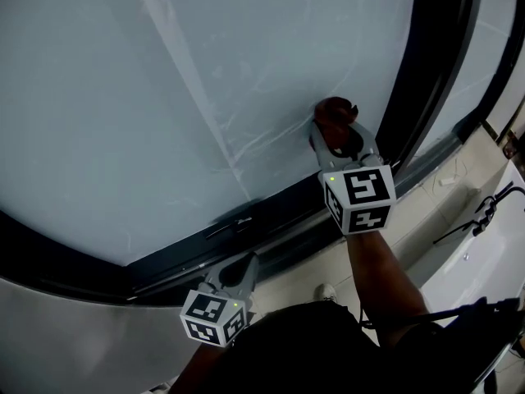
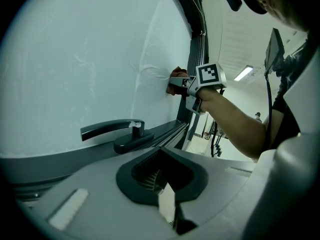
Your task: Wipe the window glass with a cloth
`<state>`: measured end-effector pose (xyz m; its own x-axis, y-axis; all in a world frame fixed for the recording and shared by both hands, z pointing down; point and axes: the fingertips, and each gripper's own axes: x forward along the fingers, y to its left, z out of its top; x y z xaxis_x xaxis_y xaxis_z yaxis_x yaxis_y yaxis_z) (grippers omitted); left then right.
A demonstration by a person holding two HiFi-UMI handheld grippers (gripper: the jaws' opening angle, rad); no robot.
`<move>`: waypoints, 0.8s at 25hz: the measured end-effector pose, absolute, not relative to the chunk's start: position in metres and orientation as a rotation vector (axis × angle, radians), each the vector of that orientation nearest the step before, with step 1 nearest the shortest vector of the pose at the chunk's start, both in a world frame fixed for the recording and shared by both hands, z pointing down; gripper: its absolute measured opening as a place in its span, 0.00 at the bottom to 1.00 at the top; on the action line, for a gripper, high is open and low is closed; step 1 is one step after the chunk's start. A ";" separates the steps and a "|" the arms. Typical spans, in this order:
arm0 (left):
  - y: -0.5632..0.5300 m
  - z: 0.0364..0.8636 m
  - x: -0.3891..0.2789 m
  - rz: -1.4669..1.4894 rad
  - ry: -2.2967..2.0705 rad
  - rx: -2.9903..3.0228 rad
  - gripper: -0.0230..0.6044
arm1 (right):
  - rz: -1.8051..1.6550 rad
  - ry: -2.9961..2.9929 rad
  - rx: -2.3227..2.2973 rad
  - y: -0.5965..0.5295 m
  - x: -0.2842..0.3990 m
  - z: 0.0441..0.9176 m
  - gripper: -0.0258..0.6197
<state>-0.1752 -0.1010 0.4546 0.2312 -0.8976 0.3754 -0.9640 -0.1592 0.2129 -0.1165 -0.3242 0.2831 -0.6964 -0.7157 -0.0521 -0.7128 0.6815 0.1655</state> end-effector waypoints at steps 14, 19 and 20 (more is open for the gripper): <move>-0.073 0.452 -0.195 0.207 -1.732 2.113 0.06 | -0.320 -2.926 1.083 -0.259 -0.177 0.283 0.20; -0.066 0.452 -0.202 0.203 -1.745 2.108 0.06 | -0.313 -2.960 1.054 -0.240 -0.194 0.281 0.20; -0.065 0.452 -0.203 0.203 -1.746 2.106 0.06 | -0.314 -2.964 1.053 -0.238 -0.197 0.281 0.20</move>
